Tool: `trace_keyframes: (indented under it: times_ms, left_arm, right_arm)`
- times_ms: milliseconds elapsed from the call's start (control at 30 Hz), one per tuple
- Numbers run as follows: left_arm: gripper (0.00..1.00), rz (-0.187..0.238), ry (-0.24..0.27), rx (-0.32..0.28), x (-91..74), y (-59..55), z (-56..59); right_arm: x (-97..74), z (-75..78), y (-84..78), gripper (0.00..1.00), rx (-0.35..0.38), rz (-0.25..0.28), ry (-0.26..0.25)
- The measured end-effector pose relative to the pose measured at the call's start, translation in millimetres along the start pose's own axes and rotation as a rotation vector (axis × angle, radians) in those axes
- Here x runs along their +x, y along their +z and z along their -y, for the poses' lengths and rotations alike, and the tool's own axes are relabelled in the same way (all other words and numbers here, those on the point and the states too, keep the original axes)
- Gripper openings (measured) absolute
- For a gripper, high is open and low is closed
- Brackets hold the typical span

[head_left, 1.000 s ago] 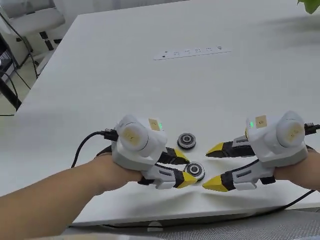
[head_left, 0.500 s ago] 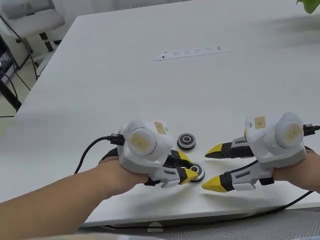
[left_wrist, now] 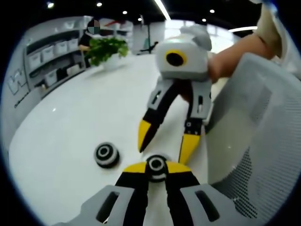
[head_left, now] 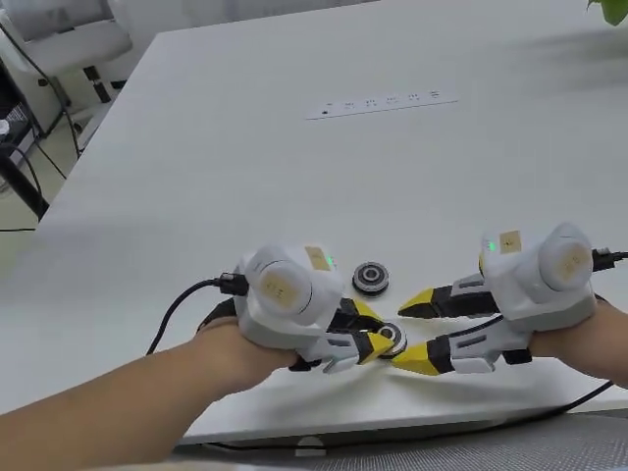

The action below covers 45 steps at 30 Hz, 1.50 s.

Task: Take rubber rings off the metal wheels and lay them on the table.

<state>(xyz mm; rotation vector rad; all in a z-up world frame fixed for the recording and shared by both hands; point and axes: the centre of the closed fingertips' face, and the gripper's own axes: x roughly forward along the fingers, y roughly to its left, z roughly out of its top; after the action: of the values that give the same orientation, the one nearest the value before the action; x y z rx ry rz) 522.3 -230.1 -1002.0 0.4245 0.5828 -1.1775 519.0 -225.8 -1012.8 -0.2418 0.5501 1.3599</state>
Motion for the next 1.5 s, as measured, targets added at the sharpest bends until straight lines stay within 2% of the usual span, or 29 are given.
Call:
trace_keyframes:
  times_ms: [133,300,667,1000,1167,1500]
  left_arm:
    - [0.14,0.001,0.002,-0.002,0.2,-0.3,-0.4]
    - [0.13,0.004,0.009,-0.001,0.1,-0.4,0.0]
    - [0.13,0.015,0.014,-0.006,0.5,-0.3,0.0]
    - [0.13,0.019,0.01,-0.007,1.0,0.4,1.1]
    - [0.13,0.022,0.008,-0.007,1.1,0.3,1.0]
    - [0.13,0.022,0.01,-0.006,1.1,0.1,0.3]
  right_arm:
    - [4.2,-1.0,-3.8,0.34,0.004,-0.011,0.009]
    - [6.7,-1.0,-1.0,0.3,0.033,0.008,0.012]
    - [-0.1,-5.1,-3.2,0.22,-0.01,-0.013,-0.007]
    - [-2.1,-4.7,-5.5,0.21,-0.027,-0.037,-0.019]
    - [-5.4,-3.0,-10.5,0.15,-0.053,-0.068,-0.029]
    - [-7.3,-1.9,-12.2,0.09,-0.022,-0.079,-0.035]
